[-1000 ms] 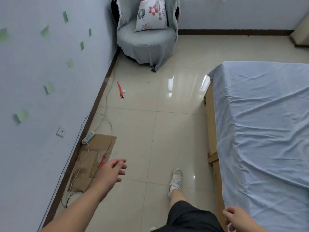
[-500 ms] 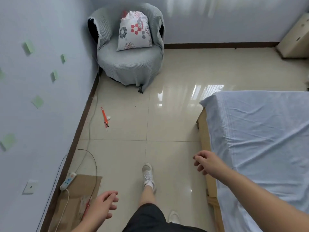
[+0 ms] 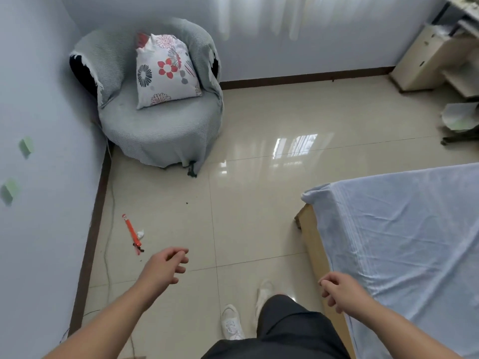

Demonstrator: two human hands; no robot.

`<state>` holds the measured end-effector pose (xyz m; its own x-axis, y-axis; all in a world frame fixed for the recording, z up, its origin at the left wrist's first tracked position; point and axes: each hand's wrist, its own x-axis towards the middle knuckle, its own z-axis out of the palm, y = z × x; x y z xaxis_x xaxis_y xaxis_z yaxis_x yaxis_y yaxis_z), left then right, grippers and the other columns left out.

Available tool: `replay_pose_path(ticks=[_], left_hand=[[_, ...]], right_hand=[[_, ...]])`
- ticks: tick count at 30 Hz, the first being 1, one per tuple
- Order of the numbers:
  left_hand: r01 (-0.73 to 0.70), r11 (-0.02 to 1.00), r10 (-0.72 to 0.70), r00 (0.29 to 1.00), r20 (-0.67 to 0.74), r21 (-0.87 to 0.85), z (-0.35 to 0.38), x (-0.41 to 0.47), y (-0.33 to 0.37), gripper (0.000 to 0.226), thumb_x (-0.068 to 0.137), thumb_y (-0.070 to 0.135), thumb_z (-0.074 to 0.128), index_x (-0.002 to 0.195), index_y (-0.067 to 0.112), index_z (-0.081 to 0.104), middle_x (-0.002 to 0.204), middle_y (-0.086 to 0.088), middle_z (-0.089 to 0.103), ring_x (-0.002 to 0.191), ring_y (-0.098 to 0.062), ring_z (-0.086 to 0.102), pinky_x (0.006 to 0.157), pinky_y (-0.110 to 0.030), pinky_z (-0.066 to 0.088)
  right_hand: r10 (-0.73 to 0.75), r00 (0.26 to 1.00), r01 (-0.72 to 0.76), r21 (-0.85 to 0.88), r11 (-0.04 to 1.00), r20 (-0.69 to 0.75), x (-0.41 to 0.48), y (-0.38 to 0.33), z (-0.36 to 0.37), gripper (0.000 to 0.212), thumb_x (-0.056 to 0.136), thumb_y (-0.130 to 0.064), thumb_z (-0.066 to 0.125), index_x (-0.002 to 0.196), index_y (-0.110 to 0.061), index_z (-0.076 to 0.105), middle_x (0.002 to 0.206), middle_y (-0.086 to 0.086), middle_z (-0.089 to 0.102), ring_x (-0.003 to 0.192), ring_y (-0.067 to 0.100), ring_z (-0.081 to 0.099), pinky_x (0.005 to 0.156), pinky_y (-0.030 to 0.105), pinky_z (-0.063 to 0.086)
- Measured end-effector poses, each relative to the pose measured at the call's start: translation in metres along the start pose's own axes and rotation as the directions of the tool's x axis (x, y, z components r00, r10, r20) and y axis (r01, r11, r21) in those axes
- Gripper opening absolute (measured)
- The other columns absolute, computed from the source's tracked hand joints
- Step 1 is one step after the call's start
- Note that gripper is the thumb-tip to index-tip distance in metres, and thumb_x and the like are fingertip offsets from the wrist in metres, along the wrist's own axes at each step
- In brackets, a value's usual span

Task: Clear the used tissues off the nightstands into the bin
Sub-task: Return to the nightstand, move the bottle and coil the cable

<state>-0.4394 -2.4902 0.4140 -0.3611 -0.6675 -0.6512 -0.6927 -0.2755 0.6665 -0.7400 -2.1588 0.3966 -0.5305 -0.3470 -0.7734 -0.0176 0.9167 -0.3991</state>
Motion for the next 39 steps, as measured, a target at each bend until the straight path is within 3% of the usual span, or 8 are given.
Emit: replay_pose_path(ticks=[5,8,14,19,24,29,33,39], left_hand=[[-0.068,0.998,0.067,0.998,0.009,0.009,0.011,0.092,0.101,0.021,0.108,0.024,0.053,0.112,0.027,0.074,0.104,0.001,0.077,0.091,-0.021,0.073,0.069,-0.032,0.058],[-0.057,0.998,0.056,0.998,0.015,0.034,0.02,0.138,0.143,0.021,0.108,0.025,0.053,0.111,0.029,0.074,0.104,0.001,0.077,0.091,-0.021,0.073,0.068,-0.031,0.058],[0.036,0.997,-0.034,0.999,-0.024,0.073,0.015,0.202,0.195,0.021,0.108,0.023,0.054,0.111,0.029,0.074,0.104,-0.001,0.077,0.092,-0.024,0.073,0.067,-0.032,0.057],[0.159,0.984,-0.157,0.987,-0.031,0.078,0.01,0.252,0.223,0.018,0.106,0.016,0.059,0.105,0.019,0.077,0.1,-0.009,0.077,0.077,-0.024,0.068,0.06,-0.031,0.05],[0.181,0.977,-0.18,0.983,-0.02,0.115,0.013,0.345,0.282,0.017,0.105,0.018,0.06,0.103,0.019,0.077,0.099,-0.008,0.077,0.076,-0.025,0.067,0.062,-0.031,0.049],[0.108,0.978,-0.126,0.987,0.097,0.177,0.03,0.455,0.39,0.017,0.107,0.019,0.058,0.108,0.018,0.075,0.102,-0.008,0.076,0.075,-0.021,0.065,0.06,-0.03,0.049],[-0.044,0.953,-0.028,0.972,0.234,0.298,0.061,0.523,0.517,0.018,0.107,0.024,0.057,0.107,0.024,0.075,0.104,-0.006,0.078,0.081,-0.022,0.07,0.061,-0.032,0.052],[-0.296,0.897,0.137,0.893,0.429,0.33,0.181,0.577,0.689,0.02,0.108,0.024,0.055,0.113,0.027,0.074,0.108,-0.003,0.078,0.087,-0.021,0.072,0.068,-0.032,0.057]], right_hand=[[0.095,0.995,-0.095,0.038,0.995,-0.002,0.073,-0.023,-0.027,0.018,0.102,-0.022,0.055,0.095,-0.019,0.071,0.084,0.006,0.075,0.062,0.017,0.066,0.051,0.027,0.051],[0.097,0.995,-0.099,0.062,0.993,0.024,0.126,-0.058,-0.054,0.018,0.103,-0.022,0.053,0.096,-0.019,0.07,0.087,0.006,0.074,0.067,0.019,0.066,0.053,0.027,0.051],[-0.055,0.998,0.054,0.047,0.997,0.017,0.21,-0.179,-0.141,0.02,0.102,-0.022,0.053,0.091,-0.02,0.069,0.088,0.002,0.074,0.069,0.015,0.066,0.057,0.026,0.052],[-0.17,0.984,0.174,0.109,0.979,-0.048,0.27,-0.289,-0.221,0.017,0.1,-0.022,0.055,0.092,-0.02,0.07,0.088,0.003,0.075,0.068,0.017,0.068,0.06,0.032,0.053],[-0.197,0.971,0.218,0.166,0.962,-0.135,0.336,-0.36,-0.279,0.017,0.098,-0.025,0.055,0.094,-0.025,0.071,0.087,-0.003,0.076,0.069,0.014,0.071,0.059,0.031,0.055],[-0.068,0.977,0.121,0.258,0.959,-0.204,0.386,-0.38,-0.322,0.016,0.099,-0.026,0.056,0.094,-0.025,0.071,0.086,-0.003,0.076,0.07,0.013,0.071,0.059,0.032,0.055],[0.082,0.973,0.007,0.381,0.925,-0.215,0.402,-0.361,-0.342,0.017,0.101,-0.022,0.055,0.096,-0.022,0.071,0.087,0.0,0.075,0.069,0.016,0.069,0.056,0.029,0.053],[0.338,0.929,-0.193,0.581,0.79,-0.15,0.423,-0.293,-0.367,0.019,0.102,-0.02,0.054,0.095,-0.014,0.071,0.089,0.007,0.074,0.066,0.02,0.063,0.057,0.031,0.05]])
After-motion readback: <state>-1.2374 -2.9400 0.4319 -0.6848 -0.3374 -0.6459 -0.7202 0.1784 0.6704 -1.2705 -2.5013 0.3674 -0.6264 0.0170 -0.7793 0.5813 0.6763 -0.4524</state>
